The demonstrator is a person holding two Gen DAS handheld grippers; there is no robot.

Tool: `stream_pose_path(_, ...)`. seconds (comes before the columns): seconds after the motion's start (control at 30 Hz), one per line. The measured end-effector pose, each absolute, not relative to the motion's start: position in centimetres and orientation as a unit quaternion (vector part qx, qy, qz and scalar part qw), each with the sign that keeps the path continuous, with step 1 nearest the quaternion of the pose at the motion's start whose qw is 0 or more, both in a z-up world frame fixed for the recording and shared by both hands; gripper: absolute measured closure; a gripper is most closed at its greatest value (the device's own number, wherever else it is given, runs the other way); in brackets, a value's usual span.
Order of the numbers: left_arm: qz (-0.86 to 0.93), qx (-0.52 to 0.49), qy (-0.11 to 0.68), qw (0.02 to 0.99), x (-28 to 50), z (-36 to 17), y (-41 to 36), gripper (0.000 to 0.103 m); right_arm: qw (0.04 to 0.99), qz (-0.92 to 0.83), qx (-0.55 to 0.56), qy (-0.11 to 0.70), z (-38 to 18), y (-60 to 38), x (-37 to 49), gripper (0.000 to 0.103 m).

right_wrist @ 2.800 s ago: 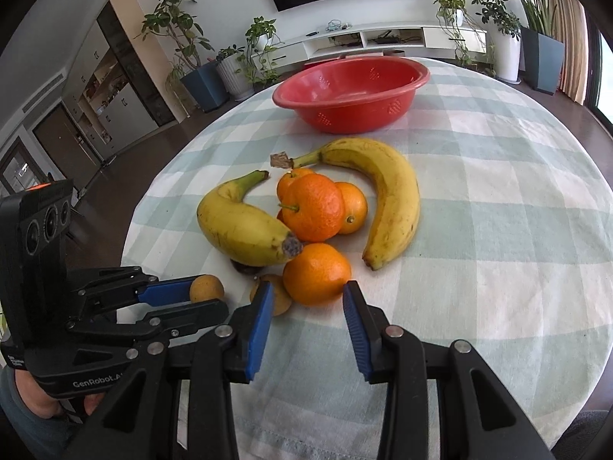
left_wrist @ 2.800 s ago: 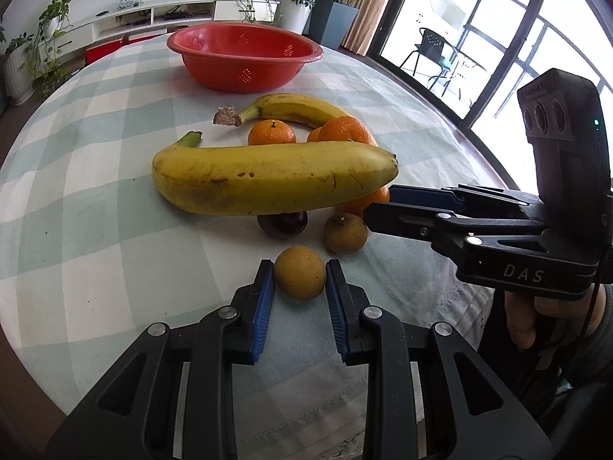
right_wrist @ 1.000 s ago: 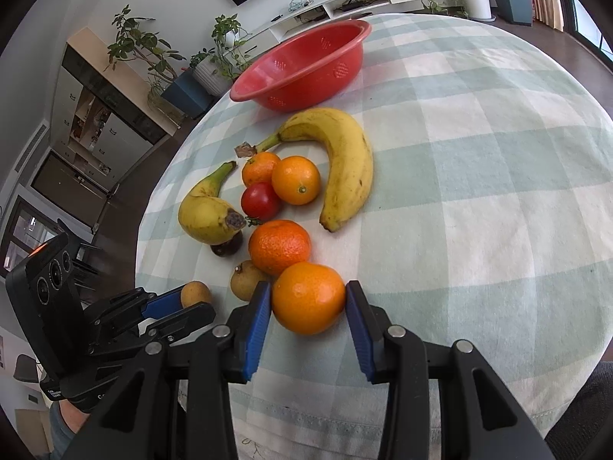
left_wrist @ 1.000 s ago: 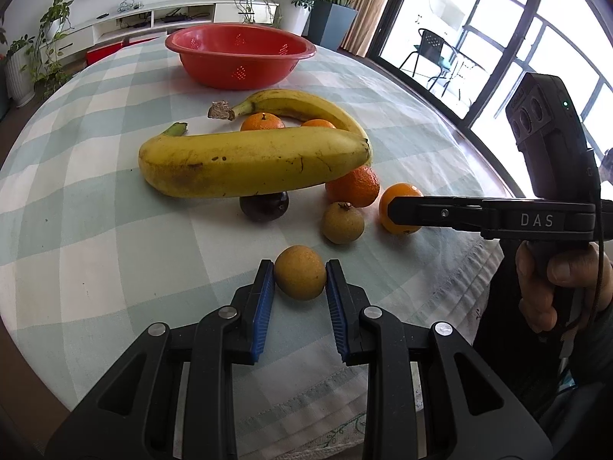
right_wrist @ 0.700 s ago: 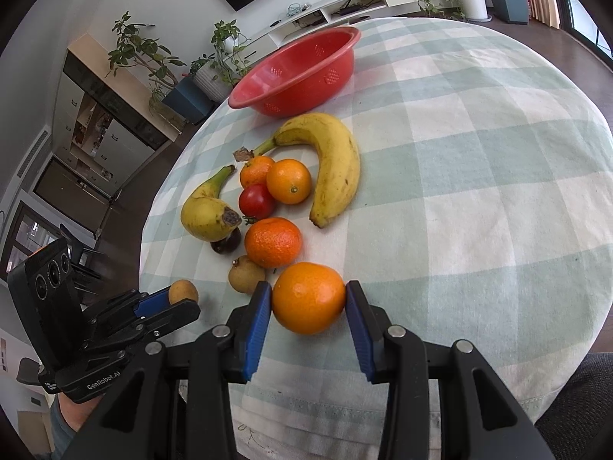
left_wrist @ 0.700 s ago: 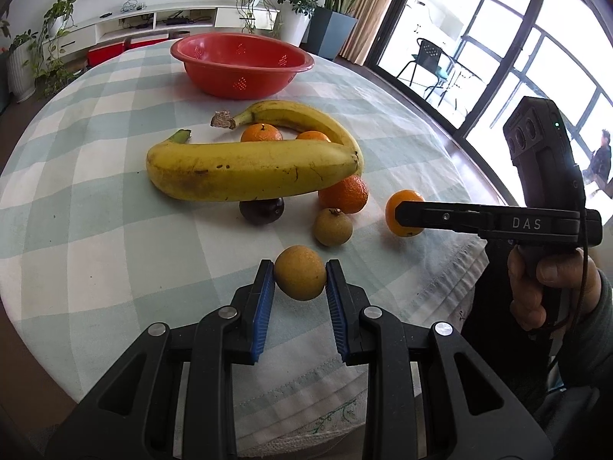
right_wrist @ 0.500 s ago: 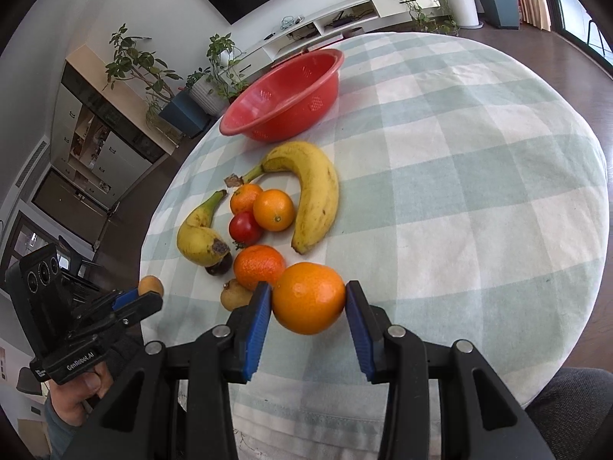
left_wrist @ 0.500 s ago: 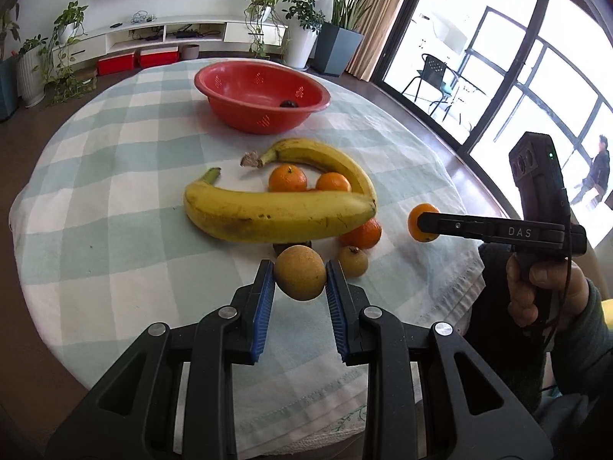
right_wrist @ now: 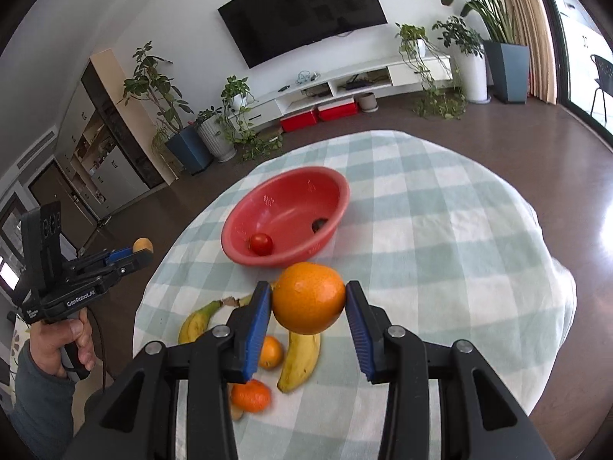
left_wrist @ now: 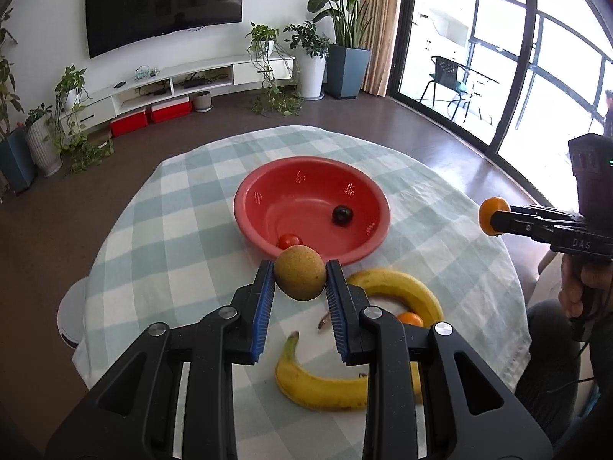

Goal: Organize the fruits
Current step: 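Carry brown fruit in left tool and orange in right tool into the red bowl, release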

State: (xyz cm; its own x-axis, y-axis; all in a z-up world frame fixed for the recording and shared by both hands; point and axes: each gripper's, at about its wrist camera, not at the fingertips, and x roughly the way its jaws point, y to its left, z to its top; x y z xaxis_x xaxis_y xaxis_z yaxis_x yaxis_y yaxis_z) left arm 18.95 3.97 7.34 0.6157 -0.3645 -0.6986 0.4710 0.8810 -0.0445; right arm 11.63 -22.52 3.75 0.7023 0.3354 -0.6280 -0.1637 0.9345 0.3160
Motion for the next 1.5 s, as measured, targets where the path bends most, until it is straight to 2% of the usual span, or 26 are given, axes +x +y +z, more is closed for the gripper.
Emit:
stream_pose_path(0.2,-0.234,0.106,0.387,0.886,26.1,7.1,0.5,0.078,0.918,0.168,0.068,0.353,4.8,-19.2,17.4,0.061)
stream_pose_path(0.53,-0.238,0.134,0.427,0.862,31.8,1.5,-3.0,0.078,0.896,0.166,0.037,0.411,0.9,-16.5,25.2,0.061)
stream_pose_path(0.93,-0.237,0.156,0.442,0.851,33.5,-2.0,-4.7,0.078,0.88,0.168,0.005,0.444,-2.5,-15.1,26.8,0.061)
stream_pose_path(1.5,-0.231,0.165,0.456,0.843,33.9,-4.2,-4.4,0.077,0.875,0.149,-0.05,0.458,-4.1,-14.0,27.2,0.06)
